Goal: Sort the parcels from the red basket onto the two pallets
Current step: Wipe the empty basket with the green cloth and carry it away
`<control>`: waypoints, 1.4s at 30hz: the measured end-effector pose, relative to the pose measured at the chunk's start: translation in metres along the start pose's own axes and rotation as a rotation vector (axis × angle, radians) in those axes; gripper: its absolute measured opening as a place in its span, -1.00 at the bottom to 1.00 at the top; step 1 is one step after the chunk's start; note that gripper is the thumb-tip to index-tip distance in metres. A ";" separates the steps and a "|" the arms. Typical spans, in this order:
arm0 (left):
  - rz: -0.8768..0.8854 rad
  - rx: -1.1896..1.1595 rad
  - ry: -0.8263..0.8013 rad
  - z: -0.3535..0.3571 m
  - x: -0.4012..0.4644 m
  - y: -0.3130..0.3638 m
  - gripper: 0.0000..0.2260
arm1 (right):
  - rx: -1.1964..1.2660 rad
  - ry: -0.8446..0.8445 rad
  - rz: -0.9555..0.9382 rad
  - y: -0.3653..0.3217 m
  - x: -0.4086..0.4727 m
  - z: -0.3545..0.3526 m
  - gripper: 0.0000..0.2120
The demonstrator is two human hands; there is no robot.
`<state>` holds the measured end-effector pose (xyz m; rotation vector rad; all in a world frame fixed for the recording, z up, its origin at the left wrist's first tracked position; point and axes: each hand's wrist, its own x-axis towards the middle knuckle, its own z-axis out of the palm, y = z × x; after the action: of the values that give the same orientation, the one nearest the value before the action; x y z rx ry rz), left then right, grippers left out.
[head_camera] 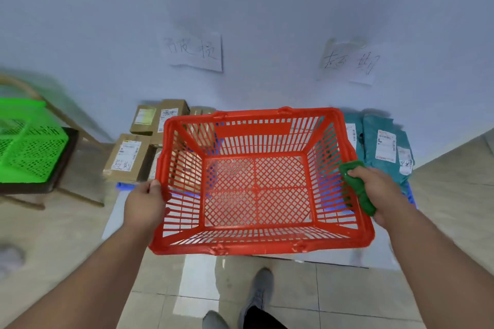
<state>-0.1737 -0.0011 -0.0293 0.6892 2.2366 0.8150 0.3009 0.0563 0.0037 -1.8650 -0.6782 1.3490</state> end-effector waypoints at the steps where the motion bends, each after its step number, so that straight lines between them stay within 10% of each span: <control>1: 0.015 -0.009 0.029 -0.015 -0.003 -0.001 -0.69 | 0.005 -0.015 -0.015 -0.006 -0.009 0.009 -0.74; 26: -0.245 -0.275 0.590 -0.352 -0.061 -0.170 -0.56 | -0.151 -0.638 -0.249 -0.081 -0.182 0.325 -0.76; 42: -0.212 -0.340 0.548 -0.531 0.023 -0.279 -0.57 | -0.134 -0.692 -0.188 -0.024 -0.315 0.502 -0.63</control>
<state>-0.6394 -0.3637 0.0816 0.0612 2.4877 1.3537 -0.2746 -0.0441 0.1070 -1.3581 -1.2793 1.8618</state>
